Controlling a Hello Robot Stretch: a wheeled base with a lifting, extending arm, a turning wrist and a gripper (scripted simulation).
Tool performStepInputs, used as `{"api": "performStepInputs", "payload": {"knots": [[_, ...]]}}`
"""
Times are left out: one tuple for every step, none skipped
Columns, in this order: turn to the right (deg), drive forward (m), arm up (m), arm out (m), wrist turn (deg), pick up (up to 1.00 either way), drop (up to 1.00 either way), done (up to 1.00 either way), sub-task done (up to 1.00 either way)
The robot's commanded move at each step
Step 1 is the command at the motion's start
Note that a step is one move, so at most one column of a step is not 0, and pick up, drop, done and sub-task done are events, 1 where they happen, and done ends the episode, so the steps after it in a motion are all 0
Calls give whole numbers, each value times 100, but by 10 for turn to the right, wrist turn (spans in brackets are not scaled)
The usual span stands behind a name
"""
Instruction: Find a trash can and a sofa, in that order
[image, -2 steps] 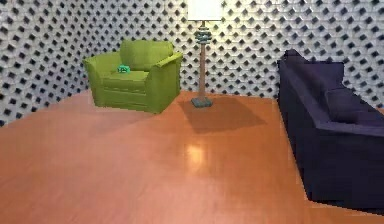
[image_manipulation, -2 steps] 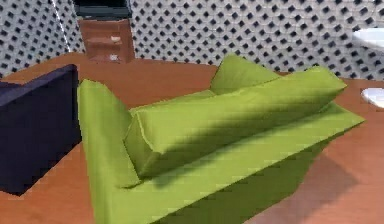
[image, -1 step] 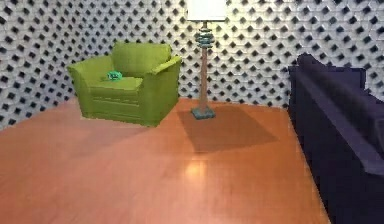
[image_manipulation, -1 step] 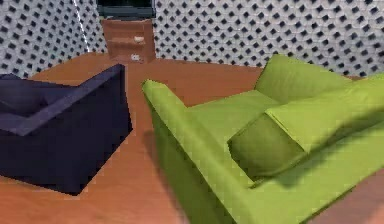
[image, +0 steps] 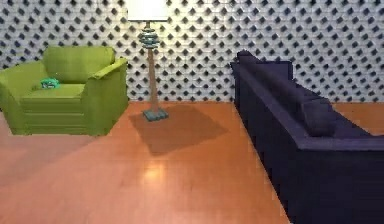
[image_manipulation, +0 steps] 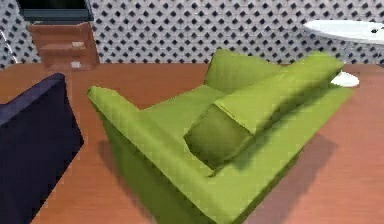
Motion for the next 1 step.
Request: {"api": "performStepInputs", "payload": {"knots": [[0,70,0,0,0,0,0,0,0]]}}
